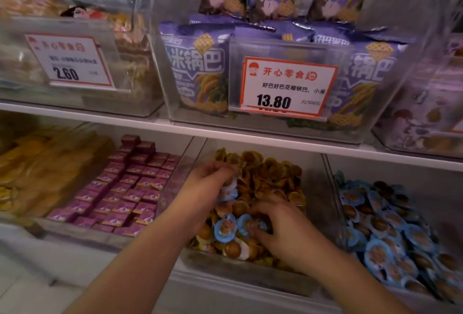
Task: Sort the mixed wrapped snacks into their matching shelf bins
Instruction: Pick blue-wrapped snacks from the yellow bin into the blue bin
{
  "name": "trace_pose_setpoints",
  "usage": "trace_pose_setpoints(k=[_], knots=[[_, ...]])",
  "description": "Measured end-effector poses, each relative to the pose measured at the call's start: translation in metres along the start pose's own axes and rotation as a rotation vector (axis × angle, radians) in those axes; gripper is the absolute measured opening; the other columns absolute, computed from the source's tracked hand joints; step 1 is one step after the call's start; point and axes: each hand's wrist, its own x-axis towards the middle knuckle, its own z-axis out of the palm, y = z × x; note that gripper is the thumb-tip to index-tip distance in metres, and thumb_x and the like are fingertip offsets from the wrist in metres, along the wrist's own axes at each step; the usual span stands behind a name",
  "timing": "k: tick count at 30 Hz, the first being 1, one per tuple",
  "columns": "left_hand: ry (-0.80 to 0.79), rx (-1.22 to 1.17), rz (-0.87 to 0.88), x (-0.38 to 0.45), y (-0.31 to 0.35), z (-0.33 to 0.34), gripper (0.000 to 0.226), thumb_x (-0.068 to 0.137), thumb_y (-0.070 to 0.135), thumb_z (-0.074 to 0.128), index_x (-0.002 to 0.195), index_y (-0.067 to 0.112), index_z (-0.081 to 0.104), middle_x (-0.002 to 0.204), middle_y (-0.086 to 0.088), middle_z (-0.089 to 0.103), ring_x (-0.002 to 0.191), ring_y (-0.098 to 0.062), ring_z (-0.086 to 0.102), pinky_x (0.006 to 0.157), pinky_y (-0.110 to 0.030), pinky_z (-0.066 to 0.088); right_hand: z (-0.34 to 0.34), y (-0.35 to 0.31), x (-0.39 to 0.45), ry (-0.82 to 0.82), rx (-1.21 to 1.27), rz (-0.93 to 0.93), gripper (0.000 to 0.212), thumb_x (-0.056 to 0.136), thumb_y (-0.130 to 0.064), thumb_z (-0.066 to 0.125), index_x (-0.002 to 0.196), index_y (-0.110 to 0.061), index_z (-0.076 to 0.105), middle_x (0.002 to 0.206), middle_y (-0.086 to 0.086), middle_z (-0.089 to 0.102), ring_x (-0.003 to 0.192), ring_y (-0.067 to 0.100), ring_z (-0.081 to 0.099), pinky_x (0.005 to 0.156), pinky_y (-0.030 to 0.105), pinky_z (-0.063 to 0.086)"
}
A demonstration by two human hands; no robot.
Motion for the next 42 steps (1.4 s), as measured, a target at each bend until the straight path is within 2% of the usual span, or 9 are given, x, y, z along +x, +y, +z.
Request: trace_pose_setpoints(k=[3,6,9,13,19,24,30,36,42], knots=[[-0.013,0.378,0.212,-0.006,0.002,-0.009,0.037,0.090,0.034,0.070,0.059,0.019,0.055,0.052,0.006,0.050,0.047,-0.006,0.049,0.049,-0.021,0.040,-0.001,0.000,-0.003,0.080,-0.002,-0.015,0.018,0.085,-0.034,0.071,0.098,-0.034,0.059,0.096,-0.018,0.044,0.095,0.007,0.051,0.073,0.022,0.041],[-0.119,0.849,0.293,-0.018,-0.005,-0.011,0.030,0.087,0.050,0.067,0.084,0.021,0.058,0.069,0.005,0.066,0.064,-0.010,0.063,0.060,-0.030,0.050,-0.003,-0.001,-0.004,0.216,0.066,0.000,0.023,0.082,-0.024,0.073,0.082,-0.034,0.052,0.088,-0.018,0.053,0.090,0.002,0.053,0.067,0.013,0.038],[-0.072,1.411,0.352,-0.032,-0.020,-0.010,0.047,0.084,0.066,0.059,0.113,0.032,0.047,0.095,0.004,0.069,0.091,-0.020,0.067,0.069,-0.034,0.052,-0.011,-0.005,-0.004,0.336,0.219,0.096,0.020,0.084,-0.026,0.071,0.086,-0.036,0.054,0.082,-0.016,0.063,0.075,-0.001,0.062,0.059,0.019,0.050],[0.015,1.566,0.462,-0.037,-0.024,-0.013,0.047,0.082,0.075,0.050,0.102,0.032,0.048,0.093,0.003,0.067,0.091,-0.022,0.066,0.060,-0.030,0.036,-0.019,-0.007,0.000,0.368,0.362,0.197,0.022,0.089,-0.022,0.065,0.104,-0.037,0.060,0.094,-0.016,0.065,0.074,-0.002,0.064,0.057,0.019,0.053],[0.070,0.899,0.422,-0.030,-0.008,-0.001,0.031,0.081,0.055,0.070,0.074,0.031,0.053,0.062,0.014,0.060,0.059,0.000,0.057,0.048,-0.021,0.036,-0.027,-0.022,-0.001,0.161,1.111,0.519,0.020,0.099,-0.006,0.048,0.100,-0.010,0.068,0.091,0.017,0.067,0.059,0.022,0.068,0.042,0.028,0.049],[-0.113,0.219,0.398,-0.033,0.008,0.036,0.034,0.082,0.053,0.073,0.071,0.024,0.059,0.055,0.007,0.061,0.048,-0.004,0.054,0.048,-0.020,0.043,-0.034,-0.031,-0.020,-0.032,1.733,0.469,0.045,0.098,-0.039,0.049,0.116,-0.004,0.069,0.087,0.019,0.068,0.072,0.029,0.069,0.063,0.040,0.057],[-0.204,0.570,0.615,-0.047,0.008,0.070,0.029,0.086,0.067,0.051,0.093,0.040,0.057,0.083,0.014,0.068,0.072,-0.002,0.065,0.057,-0.028,0.055,-0.053,-0.023,-0.042,0.031,1.763,0.442,0.042,0.092,-0.049,0.052,0.112,-0.020,0.075,0.117,0.011,0.072,0.101,0.022,0.072,0.071,0.038,0.058],[0.078,0.580,0.768,-0.056,0.005,0.108,0.019,0.099,0.054,0.035,0.097,0.046,0.052,0.092,0.024,0.065,0.089,0.007,0.061,0.071,-0.013,0.047,-0.049,-0.029,-0.056,0.171,1.955,0.574,0.043,0.083,-0.051,0.057,0.099,-0.019,0.080,0.094,0.007,0.076,0.063,0.017,0.070,0.040,0.024,0.040],[-0.213,0.484,0.759,-0.081,0.004,0.146,0.042,0.098,0.058,0.033,0.137,0.044,0.039,0.134,0.026,0.051,0.130,-0.002,0.049,0.107,-0.031,0.042,-0.090,0.004,-0.076,0.219,1.832,0.456,0.042,0.081,-0.055,0.065,0.105,-0.023,0.078,0.105,0.005,0.074,0.096,0.019,0.070,0.078,0.032,0.053]])
